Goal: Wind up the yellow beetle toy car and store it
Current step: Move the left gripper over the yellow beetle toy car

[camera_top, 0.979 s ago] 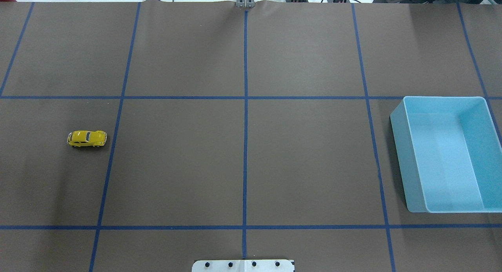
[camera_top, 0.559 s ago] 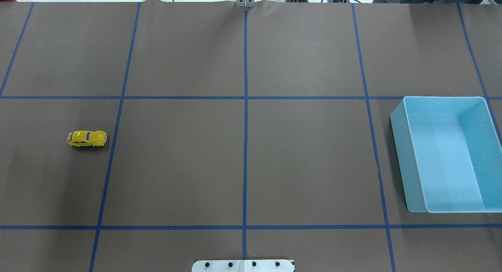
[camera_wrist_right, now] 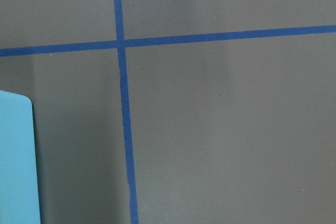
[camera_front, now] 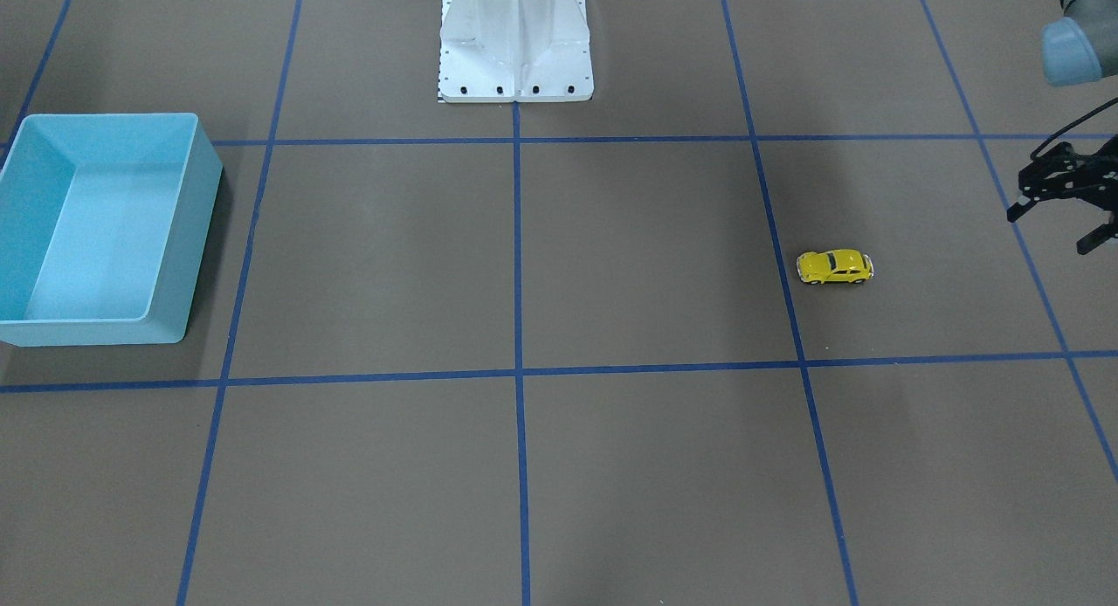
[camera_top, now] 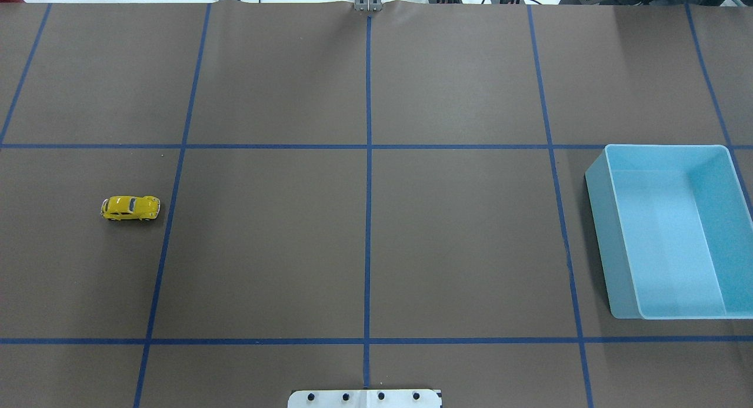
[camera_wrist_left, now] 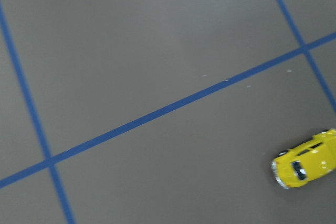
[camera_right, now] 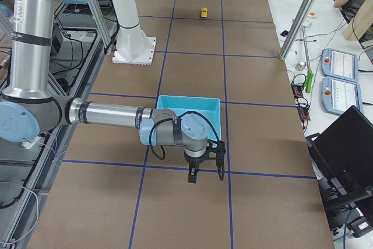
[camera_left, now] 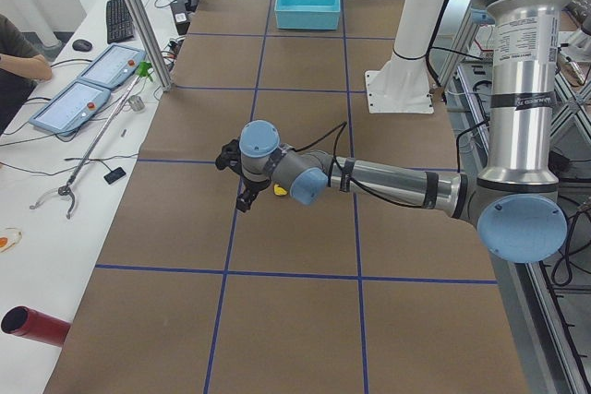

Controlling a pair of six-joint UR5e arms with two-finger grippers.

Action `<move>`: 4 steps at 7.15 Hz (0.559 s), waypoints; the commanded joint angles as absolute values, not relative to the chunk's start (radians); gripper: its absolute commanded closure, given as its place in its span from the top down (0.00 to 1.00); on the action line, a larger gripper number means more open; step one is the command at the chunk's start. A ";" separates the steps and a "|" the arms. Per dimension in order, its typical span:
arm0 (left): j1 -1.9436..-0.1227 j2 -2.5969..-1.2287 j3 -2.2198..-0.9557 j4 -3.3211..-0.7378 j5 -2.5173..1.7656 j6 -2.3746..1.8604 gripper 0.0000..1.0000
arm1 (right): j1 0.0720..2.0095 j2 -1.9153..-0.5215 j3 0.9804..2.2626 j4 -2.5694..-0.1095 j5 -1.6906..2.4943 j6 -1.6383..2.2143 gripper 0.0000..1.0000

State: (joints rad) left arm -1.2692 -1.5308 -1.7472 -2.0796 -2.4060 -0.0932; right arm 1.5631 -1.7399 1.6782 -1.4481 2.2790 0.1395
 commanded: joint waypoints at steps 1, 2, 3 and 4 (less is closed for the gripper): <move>-1.127 -1.528 -1.744 -2.361 -2.405 -0.091 0.99 | 1.563 -1.741 1.678 -1.448 2.281 0.143 1.00; -1.118 -1.526 -1.724 -2.429 -2.405 -0.092 0.99 | 1.563 -1.741 1.678 -1.448 2.281 0.144 1.00; -1.124 -1.526 -1.704 -2.451 -2.446 -0.091 0.99 | 1.563 -1.741 1.678 -1.450 2.281 0.144 1.00; -1.109 -1.528 -1.700 -2.492 -2.456 -0.059 0.99 | 1.563 -1.741 1.678 -1.450 2.283 0.144 1.00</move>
State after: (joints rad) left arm -1.1232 -1.5272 -1.7124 -2.4387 -2.4355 -0.0830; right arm 1.5631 -1.7410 1.6782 -1.4491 2.2813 0.1439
